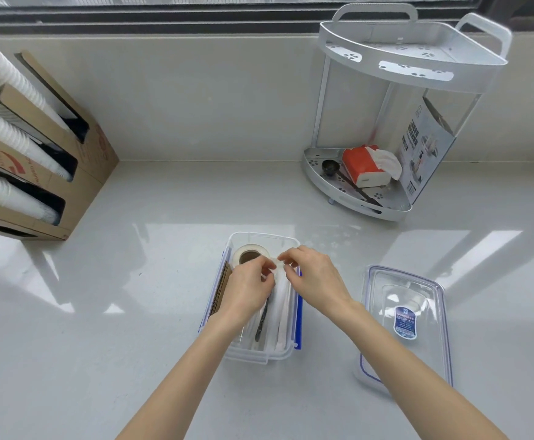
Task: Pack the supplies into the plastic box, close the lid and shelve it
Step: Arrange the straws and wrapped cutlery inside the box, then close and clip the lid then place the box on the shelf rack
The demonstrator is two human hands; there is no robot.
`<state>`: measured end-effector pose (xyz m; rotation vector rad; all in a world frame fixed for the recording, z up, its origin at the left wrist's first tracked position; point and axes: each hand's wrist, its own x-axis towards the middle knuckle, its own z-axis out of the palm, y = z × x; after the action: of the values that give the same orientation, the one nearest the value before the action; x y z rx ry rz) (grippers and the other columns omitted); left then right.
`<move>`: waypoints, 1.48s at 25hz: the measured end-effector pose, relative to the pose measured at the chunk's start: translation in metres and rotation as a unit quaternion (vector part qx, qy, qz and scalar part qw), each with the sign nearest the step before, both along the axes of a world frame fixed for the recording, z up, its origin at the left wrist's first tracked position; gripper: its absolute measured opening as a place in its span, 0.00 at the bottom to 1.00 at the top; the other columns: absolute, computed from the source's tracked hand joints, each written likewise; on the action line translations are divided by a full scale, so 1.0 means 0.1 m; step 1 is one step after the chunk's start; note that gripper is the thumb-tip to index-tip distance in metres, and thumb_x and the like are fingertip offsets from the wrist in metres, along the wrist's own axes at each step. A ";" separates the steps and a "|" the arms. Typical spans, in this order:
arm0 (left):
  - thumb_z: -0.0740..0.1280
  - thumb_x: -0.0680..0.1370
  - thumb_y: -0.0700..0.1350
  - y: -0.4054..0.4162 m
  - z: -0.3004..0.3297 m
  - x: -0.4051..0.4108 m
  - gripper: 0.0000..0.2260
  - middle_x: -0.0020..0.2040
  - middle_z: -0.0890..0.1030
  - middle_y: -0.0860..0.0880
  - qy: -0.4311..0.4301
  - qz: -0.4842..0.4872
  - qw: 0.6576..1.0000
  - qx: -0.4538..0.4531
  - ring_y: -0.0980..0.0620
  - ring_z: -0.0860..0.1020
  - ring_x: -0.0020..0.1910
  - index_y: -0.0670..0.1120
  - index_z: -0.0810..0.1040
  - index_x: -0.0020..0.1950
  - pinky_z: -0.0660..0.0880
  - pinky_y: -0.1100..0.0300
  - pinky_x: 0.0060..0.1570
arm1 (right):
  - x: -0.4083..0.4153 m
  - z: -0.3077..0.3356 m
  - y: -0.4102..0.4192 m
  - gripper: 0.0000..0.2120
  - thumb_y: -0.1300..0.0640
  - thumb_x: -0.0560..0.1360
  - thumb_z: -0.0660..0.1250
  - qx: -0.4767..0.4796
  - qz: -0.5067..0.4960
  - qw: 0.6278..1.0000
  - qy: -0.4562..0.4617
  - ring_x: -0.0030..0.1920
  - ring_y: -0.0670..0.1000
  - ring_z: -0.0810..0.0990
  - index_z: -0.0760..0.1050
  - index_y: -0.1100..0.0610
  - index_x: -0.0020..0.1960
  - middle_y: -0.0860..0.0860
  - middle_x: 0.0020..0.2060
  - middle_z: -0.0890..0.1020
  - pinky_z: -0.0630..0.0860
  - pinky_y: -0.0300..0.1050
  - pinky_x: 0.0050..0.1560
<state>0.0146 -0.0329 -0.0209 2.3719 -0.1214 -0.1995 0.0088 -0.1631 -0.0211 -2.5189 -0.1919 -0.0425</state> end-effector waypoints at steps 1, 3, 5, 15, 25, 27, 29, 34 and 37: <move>0.59 0.76 0.41 -0.04 0.04 0.00 0.11 0.53 0.81 0.45 -0.007 -0.009 1.000 -0.002 0.51 0.77 0.46 0.43 0.76 0.56 0.73 0.59 0.48 | -0.03 0.01 -0.06 0.12 0.60 0.76 0.59 0.029 -0.022 0.999 -0.010 0.54 0.52 0.77 0.76 0.56 0.57 0.53 0.52 0.80 0.72 0.50 0.59; 0.59 0.76 0.41 -0.18 0.09 0.01 0.11 0.52 0.81 0.45 -0.017 -0.031 0.999 -0.008 0.51 0.76 0.45 0.43 0.76 0.56 0.72 0.59 0.49 | -0.11 0.05 -0.22 0.12 0.61 0.75 0.60 0.067 -0.073 0.995 -0.021 0.53 0.52 0.78 0.76 0.57 0.56 0.54 0.51 0.80 0.73 0.48 0.58; 0.59 0.76 0.41 -0.33 0.13 -0.01 0.10 0.52 0.81 0.45 -0.019 -0.052 0.998 -0.020 0.49 0.77 0.46 0.43 0.76 0.55 0.73 0.57 0.50 | -0.19 0.05 -0.41 0.12 0.61 0.75 0.60 0.079 -0.128 0.989 -0.013 0.53 0.52 0.77 0.75 0.57 0.57 0.54 0.53 0.79 0.73 0.46 0.57; 0.57 0.76 0.41 -1.08 -0.12 -0.20 0.13 0.57 0.77 0.44 0.057 -0.175 0.983 0.006 0.48 0.76 0.50 0.42 0.74 0.58 0.71 0.59 0.46 | -0.86 -0.30 -1.23 0.19 0.56 0.76 0.61 0.042 -0.389 0.916 0.092 0.61 0.60 0.71 0.67 0.60 0.65 0.60 0.61 0.73 0.68 0.54 0.61; 0.56 0.76 0.42 -1.23 -0.44 -0.40 0.13 0.59 0.72 0.41 0.084 -0.211 0.960 0.165 0.41 0.68 0.59 0.41 0.72 0.57 0.66 0.51 0.56 | -1.08 -0.50 -1.32 0.19 0.53 0.76 0.59 -0.046 -0.500 0.847 0.172 0.62 0.62 0.67 0.67 0.65 0.62 0.64 0.60 0.69 0.64 0.56 0.59; 0.56 0.76 0.41 -1.23 -0.45 -0.42 0.13 0.60 0.72 0.41 0.095 -0.201 0.963 0.153 0.41 0.67 0.60 0.41 0.72 0.57 0.66 0.51 0.57 | -1.08 -0.51 -1.28 0.19 0.55 0.76 0.58 -0.043 -0.503 0.847 0.167 0.62 0.62 0.67 0.67 0.66 0.62 0.64 0.59 0.69 0.65 0.56 0.58; 0.57 0.75 0.41 -1.22 -0.45 -0.41 0.12 0.60 0.71 0.41 0.118 -0.190 0.967 0.124 0.41 0.67 0.60 0.39 0.72 0.56 0.67 0.51 0.57 | -1.06 -0.52 -1.24 0.19 0.56 0.76 0.59 -0.026 -0.503 0.848 0.164 0.62 0.63 0.67 0.67 0.67 0.62 0.65 0.60 0.69 0.65 0.57 0.59; 0.58 0.75 0.41 -1.17 -0.35 -0.41 0.11 0.58 0.71 0.41 0.158 -0.149 0.976 0.011 0.42 0.74 0.54 0.41 0.73 0.56 0.71 0.55 0.55 | -1.00 -0.46 -1.16 0.20 0.58 0.76 0.60 0.048 -0.502 0.853 0.136 0.62 0.64 0.64 0.65 0.69 0.63 0.65 0.61 0.66 0.67 0.56 0.58; 0.59 0.75 0.43 -1.15 -0.24 -0.37 0.19 0.63 0.69 0.42 0.137 -0.120 0.983 -0.033 0.44 0.76 0.56 0.43 0.68 0.66 0.71 0.56 0.56 | -0.96 -0.38 -1.15 0.21 0.59 0.76 0.59 0.082 -0.487 0.863 0.108 0.62 0.64 0.62 0.63 0.69 0.65 0.66 0.61 0.64 0.67 0.56 0.59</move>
<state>-0.0220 -0.1480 -0.0451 2.2345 -0.2775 -0.6237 -0.0871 -0.2781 -0.0591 -2.1676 1.1305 -0.1687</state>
